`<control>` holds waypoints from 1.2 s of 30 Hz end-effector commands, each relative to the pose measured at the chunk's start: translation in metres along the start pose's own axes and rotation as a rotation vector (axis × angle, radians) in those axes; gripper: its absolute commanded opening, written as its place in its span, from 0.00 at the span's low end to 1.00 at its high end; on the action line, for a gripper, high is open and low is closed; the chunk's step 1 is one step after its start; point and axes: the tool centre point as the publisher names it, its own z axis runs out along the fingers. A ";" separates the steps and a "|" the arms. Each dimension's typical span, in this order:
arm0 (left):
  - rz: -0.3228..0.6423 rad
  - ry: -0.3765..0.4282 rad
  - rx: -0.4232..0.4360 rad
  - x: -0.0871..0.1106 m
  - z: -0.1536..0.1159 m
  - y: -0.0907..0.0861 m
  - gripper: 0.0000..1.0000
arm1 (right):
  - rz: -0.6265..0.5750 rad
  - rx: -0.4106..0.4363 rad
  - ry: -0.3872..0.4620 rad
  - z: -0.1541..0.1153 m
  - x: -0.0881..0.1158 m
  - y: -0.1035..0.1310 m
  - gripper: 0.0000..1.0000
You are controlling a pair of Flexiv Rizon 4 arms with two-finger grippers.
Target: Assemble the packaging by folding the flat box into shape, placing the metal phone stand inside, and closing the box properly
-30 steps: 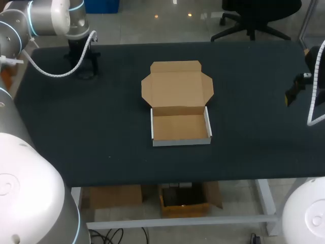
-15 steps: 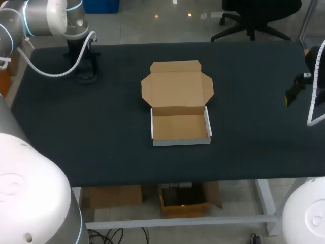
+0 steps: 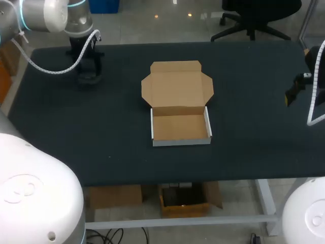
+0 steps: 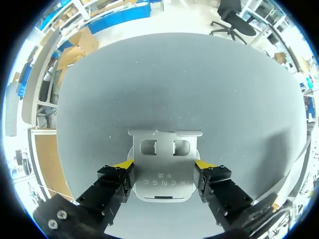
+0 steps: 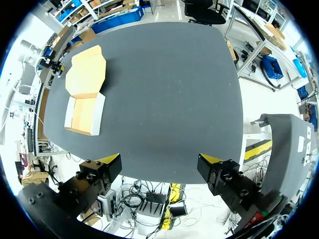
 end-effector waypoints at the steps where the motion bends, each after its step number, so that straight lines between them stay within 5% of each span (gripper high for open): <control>1: 0.009 -0.013 0.106 0.009 -0.022 0.029 0.00 | -0.074 -0.063 0.039 0.002 -0.004 0.005 1.00; 10: 0.082 0.037 0.117 0.034 -0.042 0.057 0.00 | -0.365 -0.202 0.117 0.003 -0.003 0.018 1.00; 23: 0.210 0.021 0.140 0.085 -0.058 0.092 0.00 | -0.920 -0.310 0.185 0.009 0.028 0.008 1.00; 36: 0.318 0.018 0.162 0.130 -0.076 0.118 0.00 | -1.144 -0.463 0.259 0.014 0.017 0.004 1.00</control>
